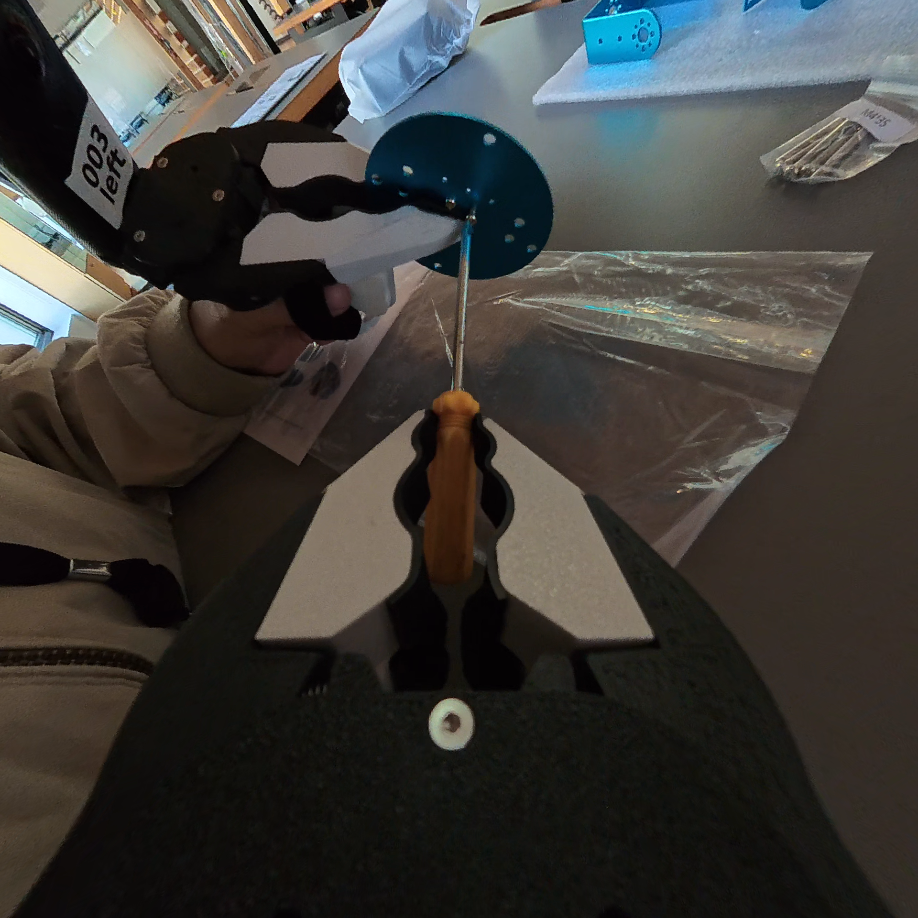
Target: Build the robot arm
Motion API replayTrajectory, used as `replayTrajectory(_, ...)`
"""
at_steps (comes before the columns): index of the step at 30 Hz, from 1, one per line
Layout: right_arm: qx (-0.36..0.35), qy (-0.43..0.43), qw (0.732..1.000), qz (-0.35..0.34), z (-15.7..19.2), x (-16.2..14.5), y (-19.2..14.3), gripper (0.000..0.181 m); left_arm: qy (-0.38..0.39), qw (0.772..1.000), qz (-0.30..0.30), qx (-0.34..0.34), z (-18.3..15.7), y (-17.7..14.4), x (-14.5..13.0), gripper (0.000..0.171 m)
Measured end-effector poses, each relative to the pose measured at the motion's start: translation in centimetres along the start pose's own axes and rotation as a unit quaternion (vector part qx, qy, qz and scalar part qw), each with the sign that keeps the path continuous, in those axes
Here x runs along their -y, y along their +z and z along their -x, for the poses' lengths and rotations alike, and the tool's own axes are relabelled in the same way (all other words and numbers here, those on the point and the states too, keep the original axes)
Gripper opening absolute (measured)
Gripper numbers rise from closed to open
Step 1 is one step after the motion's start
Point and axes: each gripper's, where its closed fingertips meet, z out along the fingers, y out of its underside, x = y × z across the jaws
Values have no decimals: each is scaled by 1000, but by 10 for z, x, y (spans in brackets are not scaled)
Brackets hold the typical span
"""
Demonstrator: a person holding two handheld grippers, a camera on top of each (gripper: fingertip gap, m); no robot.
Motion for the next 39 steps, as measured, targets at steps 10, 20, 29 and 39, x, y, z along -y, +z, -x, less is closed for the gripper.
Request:
replayTrajectory(10, -1, 10, 1000, 5, -3, -1, 0, 14, 10, 1000, 4, 0, -2, 1, -2, 7)
replayTrajectory(20, -2, 5, 1000, 12, -2, -3, 1, 14, 12, 1000, 4, 3, -1, 1, -1, 7)
replayTrajectory(29, -5, 5, 1000, 12, -2, -3, 1, 14, 21, 1000, 6, 6, -1, 1, -1, 7)
replayTrajectory(39, -8, 6, 1000, 13, -3, -3, 1, 14, 46, 999, 5, 10, -4, 1, 0, 7)
